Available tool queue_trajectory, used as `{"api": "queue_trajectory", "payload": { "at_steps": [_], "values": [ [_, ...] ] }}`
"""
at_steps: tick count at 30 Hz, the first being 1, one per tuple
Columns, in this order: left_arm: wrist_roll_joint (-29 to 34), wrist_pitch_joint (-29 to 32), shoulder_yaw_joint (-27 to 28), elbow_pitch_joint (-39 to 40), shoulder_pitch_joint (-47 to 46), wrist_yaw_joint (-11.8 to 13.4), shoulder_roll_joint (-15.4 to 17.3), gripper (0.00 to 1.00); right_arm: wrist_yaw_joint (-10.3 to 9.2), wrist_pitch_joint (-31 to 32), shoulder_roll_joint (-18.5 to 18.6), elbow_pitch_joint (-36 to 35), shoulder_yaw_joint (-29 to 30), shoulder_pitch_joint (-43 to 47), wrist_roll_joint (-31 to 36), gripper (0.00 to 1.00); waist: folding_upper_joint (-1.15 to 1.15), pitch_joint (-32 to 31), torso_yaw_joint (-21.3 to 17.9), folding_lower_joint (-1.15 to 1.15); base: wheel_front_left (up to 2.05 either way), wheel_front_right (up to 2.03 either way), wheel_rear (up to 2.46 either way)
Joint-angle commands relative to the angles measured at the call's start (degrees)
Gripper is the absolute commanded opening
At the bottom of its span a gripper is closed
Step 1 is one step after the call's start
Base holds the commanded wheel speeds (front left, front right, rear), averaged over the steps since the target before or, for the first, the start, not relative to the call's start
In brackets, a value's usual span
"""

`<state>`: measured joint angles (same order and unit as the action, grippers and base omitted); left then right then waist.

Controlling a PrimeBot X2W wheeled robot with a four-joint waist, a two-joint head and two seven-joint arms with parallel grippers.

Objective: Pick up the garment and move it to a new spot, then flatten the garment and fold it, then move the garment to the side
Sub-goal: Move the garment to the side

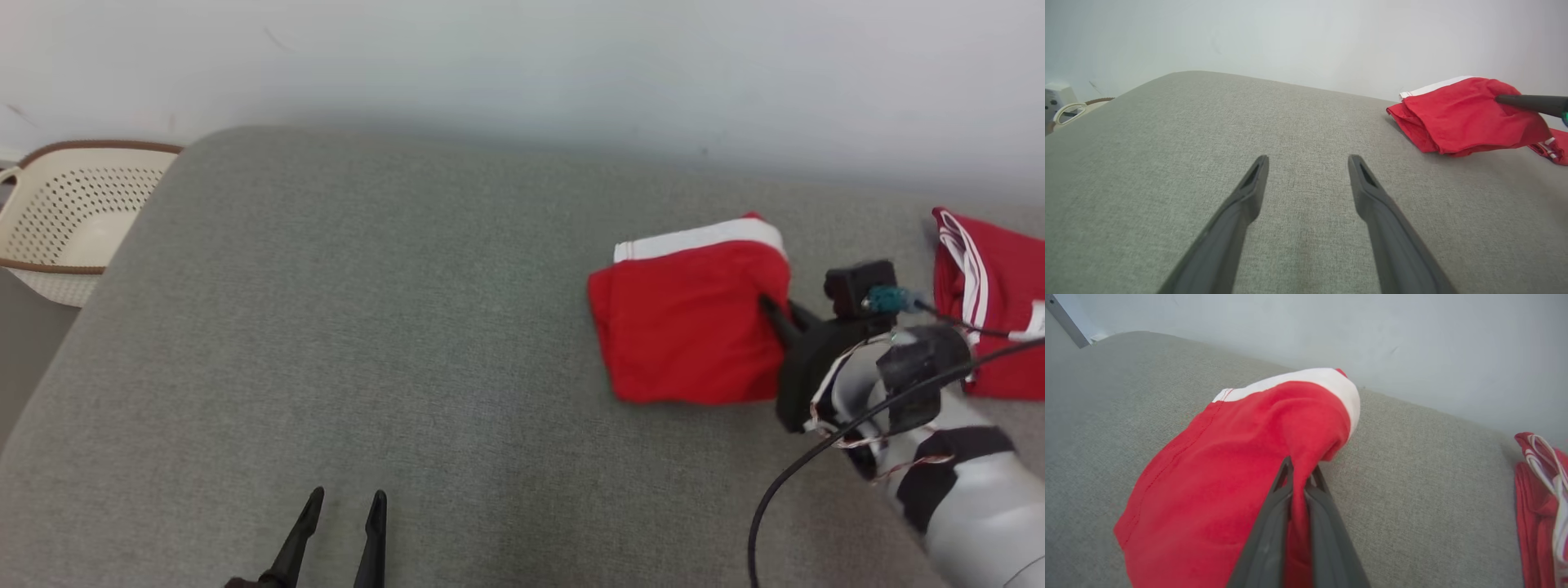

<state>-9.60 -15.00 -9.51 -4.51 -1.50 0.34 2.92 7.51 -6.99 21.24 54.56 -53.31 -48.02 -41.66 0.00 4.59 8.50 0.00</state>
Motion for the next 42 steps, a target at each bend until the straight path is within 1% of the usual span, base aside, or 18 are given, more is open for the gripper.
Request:
{"api": "queue_trajectory", "payload": {
  "at_steps": [1, 5, 12, 16, 17, 19, 23, 24, 31, 40, 42],
  "values": [
    [0.27, -0.20, 0.10, 0.41, -0.80, -0.13, -0.01, 1.00, -0.04, 0.47, 1.74, -0.45, -1.43, -1.77, 0.54, 0.00, 0.00, 2.46, -1.99, 0.00, 0.00, 0.00, 0.00],
    [0.95, -0.19, -0.10, 1.12, -2.63, -0.58, -0.02, 1.00, -0.04, 1.51, 6.12, -0.83, -5.54, -6.93, 1.79, 0.00, 0.00, 5.46, -3.06, 0.00, 0.00, 0.00, 0.00],
    [2.07, -0.20, -0.49, 2.53, -5.35, -0.98, 0.00, 1.00, -0.04, 2.49, 12.96, -1.10, -11.62, -14.72, 1.03, 0.00, 0.00, 10.10, -3.88, 0.00, 0.00, 0.00, 0.00],
    [2.69, -0.20, -0.19, 3.10, -5.75, -1.37, 0.01, 1.00, -0.05, 2.31, 16.33, -1.19, -14.74, -17.19, 0.30, 0.00, 0.00, 11.33, -4.46, 0.00, 0.00, 0.00, 0.00],
    [2.69, -0.20, -0.19, 3.10, -5.75, -1.37, 0.01, 1.00, -0.05, 2.31, 16.33, -1.19, -14.74, -17.19, 0.30, 0.00, 0.00, 11.33, -4.46, 0.00, 0.00, 0.00, 0.00],
    [2.99, -0.20, 0.02, 3.59, -6.02, -1.58, 0.01, 1.00, -0.04, 2.23, 17.99, -1.40, -15.94, -17.83, -0.43, 0.00, 0.00, 11.80, -4.79, 0.00, 0.00, 0.00, 0.00],
    [3.42, -0.19, 0.77, 5.16, -6.15, -1.56, 0.17, 1.00, -0.05, 1.91, 21.20, -3.12, -17.81, -19.12, -1.66, 0.00, 0.00, 12.91, -6.06, 0.00, 0.00, 0.00, 0.00],
    [3.82, -0.20, 1.04, 5.77, -5.93, -1.66, 0.49, 1.00, -0.05, 2.17, 22.82, -3.83, -18.55, -19.89, -1.56, 0.00, 0.00, 13.40, -6.95, 0.00, 0.00, 0.00, 0.00],
    [4.46, -0.20, 1.45, 6.76, -6.29, -2.05, 1.07, 1.00, -0.05, 3.44, 27.37, -7.13, -19.83, -23.16, -0.63, 0.00, 0.00, 14.85, -9.90, 0.00, 0.00, 0.00, 0.00],
    [5.19, -0.20, 1.96, 7.80, -6.22, -1.97, 1.86, 1.00, -0.05, 5.79, 33.14, -11.26, -20.13, -26.17, -0.11, 0.00, 0.00, 16.50, -11.20, 0.00, 0.00, 0.00, 0.00],
    [5.27, -0.20, 2.01, 7.91, -6.08, -1.80, 2.05, 1.00, -0.05, 6.33, 33.60, -11.82, -20.17, -26.52, 0.29, 0.00, 0.00, 16.79, -11.30, 0.00, 0.00, 0.00, 0.00]
  ]
}}
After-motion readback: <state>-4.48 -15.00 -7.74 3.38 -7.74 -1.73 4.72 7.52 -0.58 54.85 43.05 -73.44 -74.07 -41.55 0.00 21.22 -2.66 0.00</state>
